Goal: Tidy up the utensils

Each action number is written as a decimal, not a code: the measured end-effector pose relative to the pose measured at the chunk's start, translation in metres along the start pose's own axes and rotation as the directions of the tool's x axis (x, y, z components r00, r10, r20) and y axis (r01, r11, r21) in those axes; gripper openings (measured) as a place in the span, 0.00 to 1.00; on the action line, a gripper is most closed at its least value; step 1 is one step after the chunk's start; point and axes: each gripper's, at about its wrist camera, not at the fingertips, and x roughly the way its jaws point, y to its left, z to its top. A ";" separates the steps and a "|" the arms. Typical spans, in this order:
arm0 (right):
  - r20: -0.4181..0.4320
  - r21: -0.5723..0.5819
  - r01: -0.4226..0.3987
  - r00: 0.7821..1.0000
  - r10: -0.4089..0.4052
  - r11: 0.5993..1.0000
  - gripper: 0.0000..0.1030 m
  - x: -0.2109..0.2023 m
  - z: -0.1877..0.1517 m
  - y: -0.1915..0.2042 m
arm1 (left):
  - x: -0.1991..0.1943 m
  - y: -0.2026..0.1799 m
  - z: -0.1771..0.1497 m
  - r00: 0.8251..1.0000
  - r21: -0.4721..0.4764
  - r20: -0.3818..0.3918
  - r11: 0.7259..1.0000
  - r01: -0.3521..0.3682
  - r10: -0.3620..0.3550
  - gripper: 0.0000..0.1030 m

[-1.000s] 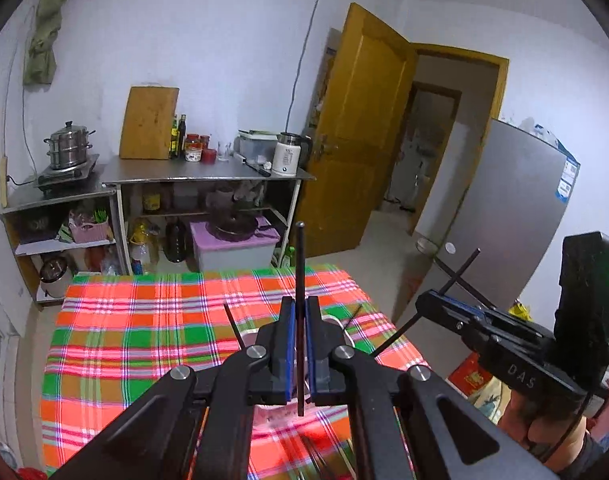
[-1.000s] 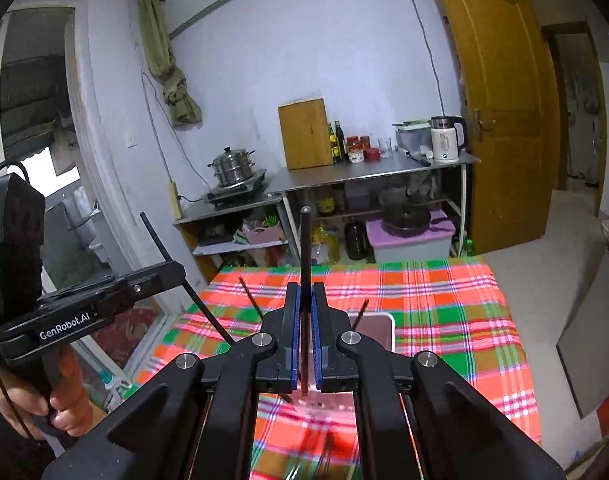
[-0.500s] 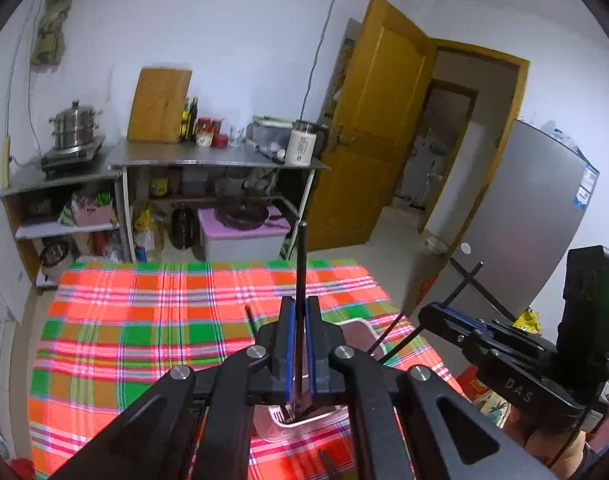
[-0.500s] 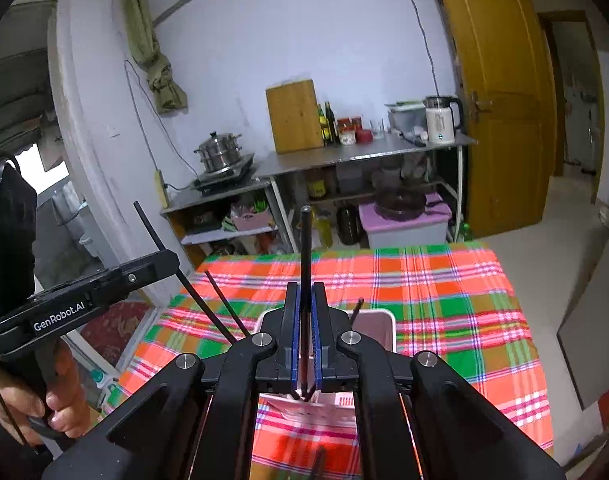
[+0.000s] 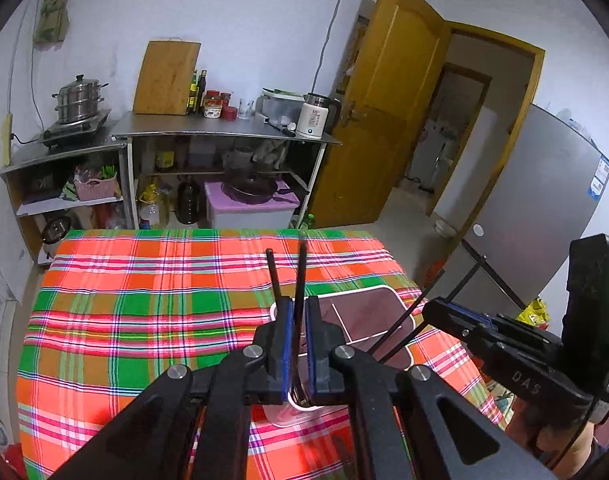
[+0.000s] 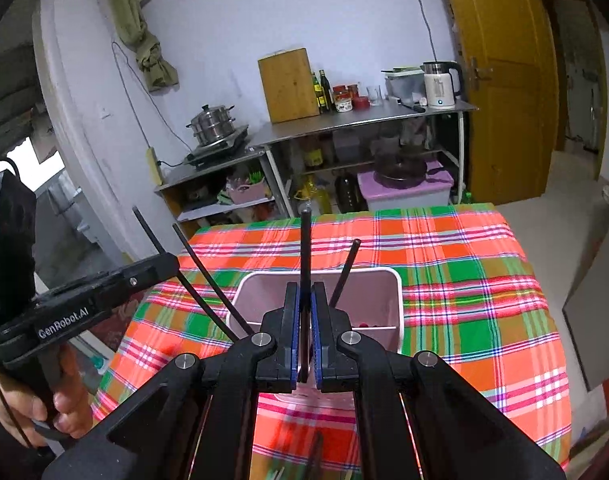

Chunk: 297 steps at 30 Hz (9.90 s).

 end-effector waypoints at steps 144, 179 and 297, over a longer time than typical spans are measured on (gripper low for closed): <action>-0.296 0.090 0.078 0.954 -0.048 0.993 0.05 -0.001 -0.149 -0.056 | 0.051 -0.047 -0.174 0.942 -0.102 -0.322 0.993 0.064 -0.094 0.05; 0.000 0.011 0.019 1.000 -0.019 1.000 0.05 -0.121 -0.075 -0.008 | -0.075 -0.070 -0.090 0.988 0.031 -0.067 0.989 0.142 -0.140 0.05; -0.112 0.110 -0.014 0.993 0.026 0.994 0.18 -0.102 -0.205 -0.020 | -0.035 -0.023 -0.250 0.977 -0.035 -0.208 0.998 0.048 -0.055 0.19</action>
